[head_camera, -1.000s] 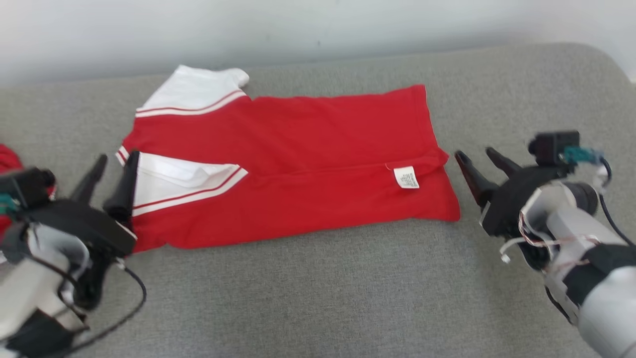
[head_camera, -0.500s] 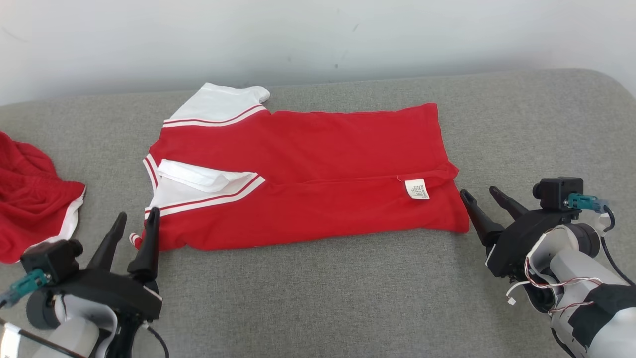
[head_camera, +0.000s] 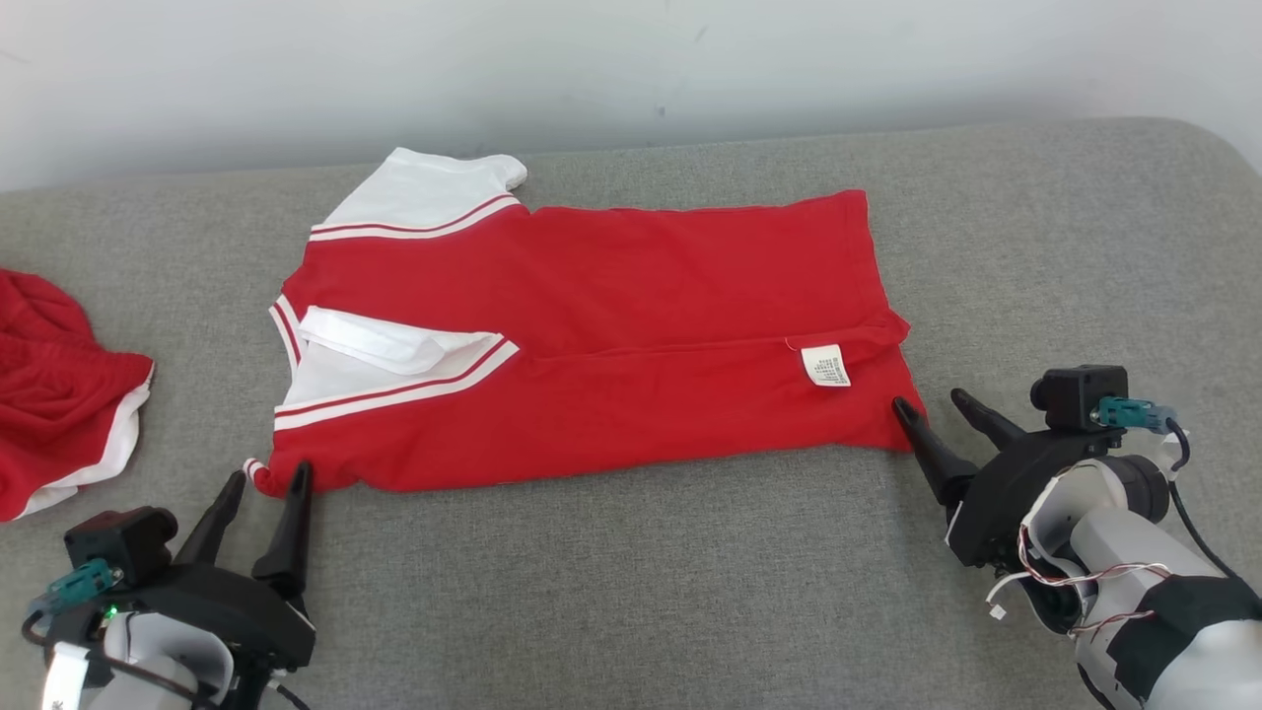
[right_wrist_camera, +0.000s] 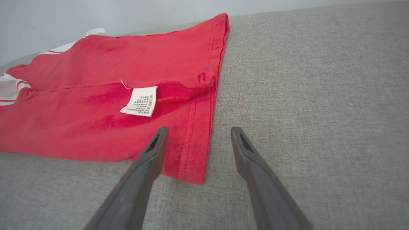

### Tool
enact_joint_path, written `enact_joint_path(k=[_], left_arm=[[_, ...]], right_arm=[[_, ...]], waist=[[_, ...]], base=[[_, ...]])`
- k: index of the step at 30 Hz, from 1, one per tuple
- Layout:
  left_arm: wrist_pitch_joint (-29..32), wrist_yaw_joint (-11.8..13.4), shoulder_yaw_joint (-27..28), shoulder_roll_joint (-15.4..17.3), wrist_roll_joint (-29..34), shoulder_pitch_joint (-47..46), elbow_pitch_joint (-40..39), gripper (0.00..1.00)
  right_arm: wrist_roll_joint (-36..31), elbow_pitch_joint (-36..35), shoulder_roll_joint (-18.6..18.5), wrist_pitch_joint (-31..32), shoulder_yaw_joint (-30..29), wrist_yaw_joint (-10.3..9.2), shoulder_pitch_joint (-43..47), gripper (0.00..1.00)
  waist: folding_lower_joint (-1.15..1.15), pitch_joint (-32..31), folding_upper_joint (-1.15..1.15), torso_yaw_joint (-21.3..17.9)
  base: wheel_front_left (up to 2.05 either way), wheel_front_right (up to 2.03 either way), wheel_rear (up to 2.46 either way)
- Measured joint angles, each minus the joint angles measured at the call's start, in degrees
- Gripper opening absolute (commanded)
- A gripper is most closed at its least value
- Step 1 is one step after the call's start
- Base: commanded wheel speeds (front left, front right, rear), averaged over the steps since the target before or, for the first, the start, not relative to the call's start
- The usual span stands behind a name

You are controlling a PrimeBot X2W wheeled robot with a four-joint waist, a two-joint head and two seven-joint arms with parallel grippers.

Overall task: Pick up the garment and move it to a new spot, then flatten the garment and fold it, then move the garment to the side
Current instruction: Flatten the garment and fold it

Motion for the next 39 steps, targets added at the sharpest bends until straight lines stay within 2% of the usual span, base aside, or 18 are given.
enact_joint_path(k=[14, 15, 16, 17, 18, 19, 20, 28, 39], left_arm=[[0.0, -4.0, 0.9, -3.4, -0.4, -3.1, 12.2, 1.0], [0.0, -4.5, 0.7, -3.8, -0.7, -3.3, 13.0, 0.96], [0.0, -4.6, 0.8, -4.2, -0.9, -3.5, 13.8, 0.71], [0.0, -5.0, 0.7, -4.6, -1.4, -3.7, 14.4, 0.31], [0.0, -5.2, 0.6, -4.7, -1.5, -3.9, 15.0, 0.15], [0.0, -5.4, 0.6, -4.8, -1.5, -4.1, 15.5, 0.0], [0.0, -5.5, 0.7, -4.9, -1.5, -4.4, 16.0, 0.0], [0.0, -6.5, 1.8, -5.6, -1.6, -4.5, 16.5, 0.0], [0.0, -6.0, 3.3, -5.8, -0.5, 3.8, 9.4, 0.0]], right_arm=[[-3.0, 4.0, 2.9, 2.2, -0.4, 0.0, 0.0, 1.0], [-3.1, 4.3, 3.2, 2.3, -0.4, 0.0, 0.0, 1.0], [-3.3, 4.5, 3.4, 2.6, -0.3, 0.0, 0.0, 1.0], [-3.4, 4.6, 3.7, 2.9, -0.3, 0.0, 0.0, 0.86], [-3.4, 4.8, 3.9, 3.1, -0.2, 0.0, 0.0, 0.6], [-3.5, 4.8, 4.0, 3.2, -0.1, 0.0, 0.0, 0.1], [-3.5, 4.9, 4.0, 3.2, -0.1, 0.0, 0.0, 0.0], [-2.8, 4.1, 3.9, 2.9, -0.8, 0.0, 0.7, 0.0], [1.5, -0.7, 0.1, 3.2, -2.9, 0.02, 7.5, 0.0]], waist=[[0.0, -0.6, 0.0, -0.1], [0.0, -0.7, 0.0, -0.1], [0.0, -0.7, 0.0, -0.1], [0.0, -0.8, 0.0, -0.1], [0.0, -0.8, 0.0, 0.0], [0.0, -0.8, 0.0, 0.0], [0.0, -0.8, 0.0, 0.0], [0.0, -1.5, 0.0, 0.2], [0.0, -5.5, 0.0, 0.7]], base=[[0.0, 0.0, 0.0], [0.0, 0.0, 0.0], [0.0, 0.0, 0.0], [0.0, 0.0, 0.0], [0.0, 0.0, 0.0], [0.0, 0.0, 0.0], [0.0, 0.0, 0.0], [0.0, 0.0, 0.0], [0.0, 0.0, 0.0]])
